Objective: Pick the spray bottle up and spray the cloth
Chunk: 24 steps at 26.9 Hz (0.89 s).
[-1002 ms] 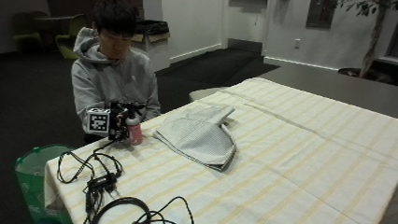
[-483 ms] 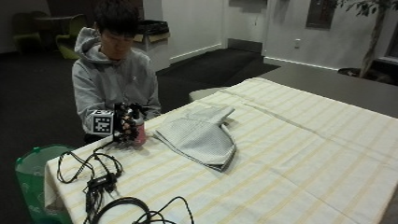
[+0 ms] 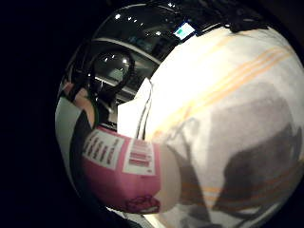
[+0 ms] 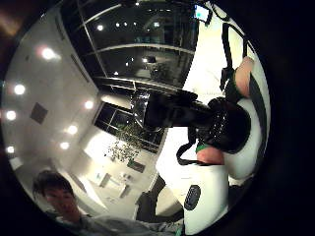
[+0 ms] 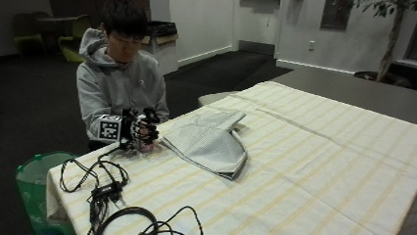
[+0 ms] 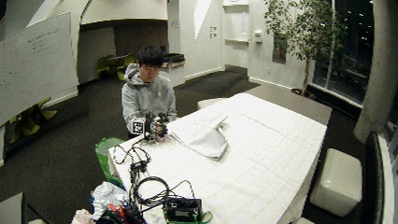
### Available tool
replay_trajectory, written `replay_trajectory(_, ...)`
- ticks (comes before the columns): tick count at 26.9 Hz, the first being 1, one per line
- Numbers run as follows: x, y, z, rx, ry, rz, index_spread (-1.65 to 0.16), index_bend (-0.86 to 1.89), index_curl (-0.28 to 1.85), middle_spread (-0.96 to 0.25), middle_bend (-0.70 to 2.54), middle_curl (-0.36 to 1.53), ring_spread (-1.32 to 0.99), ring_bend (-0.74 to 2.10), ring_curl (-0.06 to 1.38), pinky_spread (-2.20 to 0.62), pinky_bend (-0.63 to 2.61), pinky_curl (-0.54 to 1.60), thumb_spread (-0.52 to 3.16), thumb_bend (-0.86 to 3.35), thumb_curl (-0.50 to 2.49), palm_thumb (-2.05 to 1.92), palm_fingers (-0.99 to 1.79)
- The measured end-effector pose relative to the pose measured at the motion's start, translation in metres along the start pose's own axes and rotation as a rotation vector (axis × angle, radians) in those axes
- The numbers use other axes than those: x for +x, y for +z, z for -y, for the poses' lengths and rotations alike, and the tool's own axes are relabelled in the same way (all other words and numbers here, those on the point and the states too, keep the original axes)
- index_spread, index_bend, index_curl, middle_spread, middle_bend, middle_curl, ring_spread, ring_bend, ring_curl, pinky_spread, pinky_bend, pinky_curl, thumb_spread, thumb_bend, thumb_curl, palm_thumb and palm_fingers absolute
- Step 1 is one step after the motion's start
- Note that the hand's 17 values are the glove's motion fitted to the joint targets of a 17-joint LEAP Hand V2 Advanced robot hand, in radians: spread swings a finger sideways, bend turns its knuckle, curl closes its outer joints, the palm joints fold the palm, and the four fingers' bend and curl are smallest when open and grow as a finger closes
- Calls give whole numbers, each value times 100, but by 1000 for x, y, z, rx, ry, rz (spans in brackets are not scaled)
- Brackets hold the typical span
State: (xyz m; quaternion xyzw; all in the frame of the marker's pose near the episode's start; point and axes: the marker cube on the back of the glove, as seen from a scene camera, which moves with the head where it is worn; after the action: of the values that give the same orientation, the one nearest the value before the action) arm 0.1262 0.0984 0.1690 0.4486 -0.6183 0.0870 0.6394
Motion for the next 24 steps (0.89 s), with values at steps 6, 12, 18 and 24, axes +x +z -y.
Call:
replay_trajectory(6,1,4,5,-72,-98,-35,-21,22,37,-8,36,42,-12,56,37,-6,40,34,67,-1,55,99,127)
replay_trajectory(12,0,13,12,-141,-250,-106,-21,29,42,-11,44,46,-16,58,40,-16,37,35,47,-3,60,99,138)
replay_trajectory(18,-18,34,38,-154,-251,-150,-19,35,46,-12,48,48,-17,60,42,-19,38,37,33,-3,63,98,141)
replay_trajectory(24,-54,52,66,-205,-211,-241,-17,39,49,-12,50,49,-17,61,44,-21,39,38,24,-3,66,98,140)
